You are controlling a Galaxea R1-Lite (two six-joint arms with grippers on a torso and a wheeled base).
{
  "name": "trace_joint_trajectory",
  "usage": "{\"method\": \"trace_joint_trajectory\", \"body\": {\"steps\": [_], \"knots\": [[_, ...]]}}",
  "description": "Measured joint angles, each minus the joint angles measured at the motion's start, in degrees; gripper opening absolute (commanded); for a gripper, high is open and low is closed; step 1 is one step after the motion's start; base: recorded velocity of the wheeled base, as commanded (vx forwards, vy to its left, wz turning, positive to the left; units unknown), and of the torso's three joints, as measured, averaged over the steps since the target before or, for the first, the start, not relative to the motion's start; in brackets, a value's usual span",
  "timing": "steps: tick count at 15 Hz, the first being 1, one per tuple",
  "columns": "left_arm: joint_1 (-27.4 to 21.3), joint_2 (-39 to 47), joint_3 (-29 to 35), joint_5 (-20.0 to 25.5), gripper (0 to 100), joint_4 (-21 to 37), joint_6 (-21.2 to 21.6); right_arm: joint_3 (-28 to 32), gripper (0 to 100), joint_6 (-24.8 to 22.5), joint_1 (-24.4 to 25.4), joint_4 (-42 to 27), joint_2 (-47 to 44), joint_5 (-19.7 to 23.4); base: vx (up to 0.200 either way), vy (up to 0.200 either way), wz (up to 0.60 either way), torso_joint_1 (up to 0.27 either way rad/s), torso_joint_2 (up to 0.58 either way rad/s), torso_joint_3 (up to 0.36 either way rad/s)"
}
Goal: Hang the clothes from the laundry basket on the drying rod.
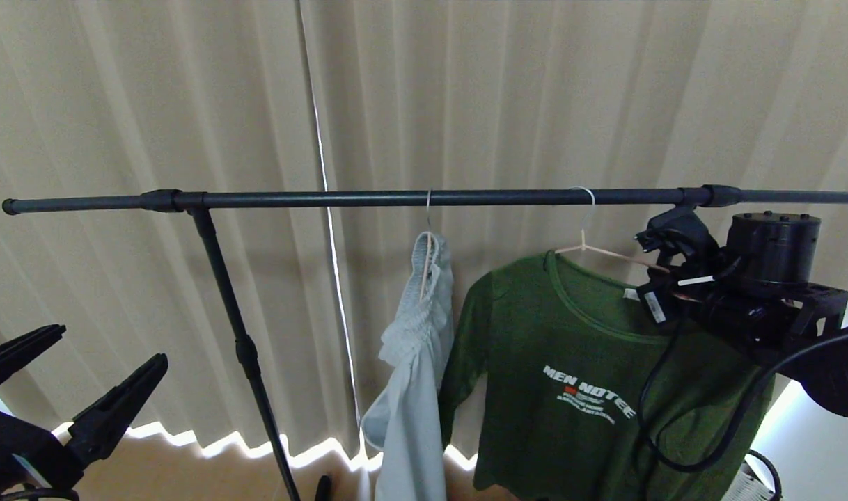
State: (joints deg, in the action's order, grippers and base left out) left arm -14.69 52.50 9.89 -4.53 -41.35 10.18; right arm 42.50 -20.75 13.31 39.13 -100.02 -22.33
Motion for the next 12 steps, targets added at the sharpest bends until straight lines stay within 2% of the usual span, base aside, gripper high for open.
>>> {"method": "trace_joint_trajectory", "body": {"steps": [6,10,12], "knots": [[0.1,0.0,0.0,0.0,100,0.0,0.1,-1.5,100,4.8,2.0,0.2,0.3,1.1,0.0,0.0,0.0,0.0,0.0,0.0],[0.2,-0.1,0.0,0.0,100,0.0,0.1,-5.2,100,4.7,2.6,10.3,0.5,10.8,0.0,0.0,0.0,0.0,0.0,0.0],[0.1,-0.1,-0.1,0.0,100,0.0,0.1,-7.0,100,4.7,2.8,12.1,0.7,12.1,0.0,0.0,0.0,0.0,0.0,0.0]]}}
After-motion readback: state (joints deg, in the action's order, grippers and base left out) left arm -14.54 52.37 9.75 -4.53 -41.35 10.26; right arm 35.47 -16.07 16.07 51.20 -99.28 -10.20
